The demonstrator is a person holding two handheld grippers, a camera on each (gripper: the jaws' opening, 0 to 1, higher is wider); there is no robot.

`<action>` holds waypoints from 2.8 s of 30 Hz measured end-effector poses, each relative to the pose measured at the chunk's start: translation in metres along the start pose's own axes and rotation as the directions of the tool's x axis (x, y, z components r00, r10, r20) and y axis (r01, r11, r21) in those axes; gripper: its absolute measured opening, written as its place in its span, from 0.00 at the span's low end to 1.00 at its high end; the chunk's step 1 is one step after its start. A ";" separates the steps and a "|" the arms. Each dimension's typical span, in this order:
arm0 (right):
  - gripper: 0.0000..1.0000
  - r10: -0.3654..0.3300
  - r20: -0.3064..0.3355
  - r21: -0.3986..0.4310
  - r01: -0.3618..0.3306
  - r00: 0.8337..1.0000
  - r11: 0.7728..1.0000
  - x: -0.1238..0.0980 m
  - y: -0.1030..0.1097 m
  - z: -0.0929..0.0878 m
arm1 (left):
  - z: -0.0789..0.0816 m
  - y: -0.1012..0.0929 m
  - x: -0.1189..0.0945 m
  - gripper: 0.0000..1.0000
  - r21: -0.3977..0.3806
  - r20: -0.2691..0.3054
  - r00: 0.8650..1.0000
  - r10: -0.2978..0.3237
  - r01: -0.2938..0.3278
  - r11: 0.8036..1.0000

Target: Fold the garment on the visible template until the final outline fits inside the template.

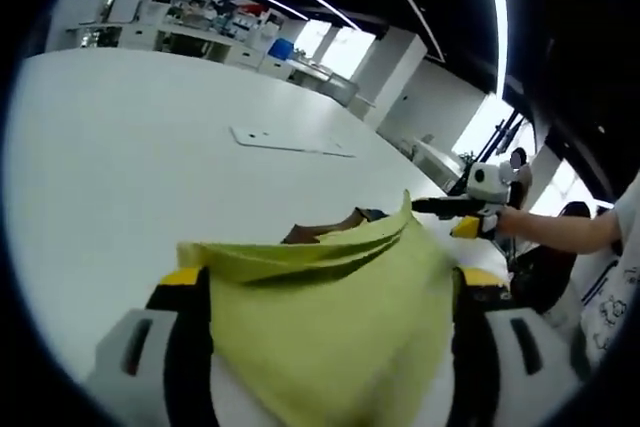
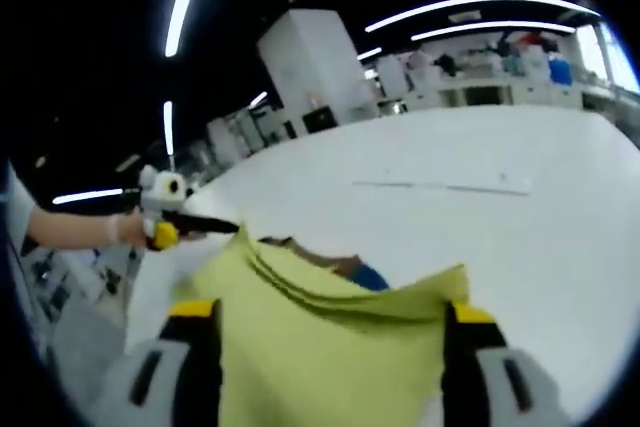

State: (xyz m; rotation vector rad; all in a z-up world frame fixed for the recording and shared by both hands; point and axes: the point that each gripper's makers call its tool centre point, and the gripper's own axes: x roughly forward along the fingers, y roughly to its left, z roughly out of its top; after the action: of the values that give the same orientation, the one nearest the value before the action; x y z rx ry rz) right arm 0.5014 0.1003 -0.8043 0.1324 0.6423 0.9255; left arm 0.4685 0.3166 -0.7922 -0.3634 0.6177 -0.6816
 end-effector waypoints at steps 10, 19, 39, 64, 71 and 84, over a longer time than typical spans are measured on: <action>0.91 -0.015 -0.020 0.002 0.015 1.000 1.000 -0.001 -0.007 -0.005 | -0.001 0.004 0.000 0.98 -0.003 -0.001 1.000 0.020 -0.020 1.000; 0.90 -0.020 -0.027 -0.019 0.019 0.999 1.000 -0.019 0.000 -0.010 | -0.015 -0.013 -0.010 0.98 0.061 -0.054 0.999 0.010 -0.006 0.998; 0.87 -0.060 -0.039 0.036 0.061 0.997 0.997 -0.085 0.009 -0.056 | -0.061 -0.032 -0.062 0.93 0.118 -0.117 0.993 0.019 -0.005 0.993; 0.52 0.002 -0.080 0.066 0.003 0.997 0.998 -0.112 0.038 -0.092 | -0.107 -0.042 -0.098 0.61 -0.010 -0.049 0.997 0.057 -0.057 0.998; 0.38 -0.005 -0.084 0.088 0.012 0.996 0.996 -0.113 0.042 -0.099 | -0.112 -0.043 -0.096 0.46 -0.028 -0.042 0.997 0.068 -0.069 0.997; 0.16 0.010 -0.107 0.162 0.008 0.994 0.987 -0.108 0.040 -0.118 | -0.119 -0.031 -0.097 0.24 -0.060 -0.037 0.997 0.072 -0.075 0.995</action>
State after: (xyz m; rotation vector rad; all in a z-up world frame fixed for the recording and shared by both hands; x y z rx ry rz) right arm 0.3592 0.0215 -0.8352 0.2297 0.8175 0.8848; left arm 0.3192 0.3468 -0.8275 -0.3847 0.6829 -0.6004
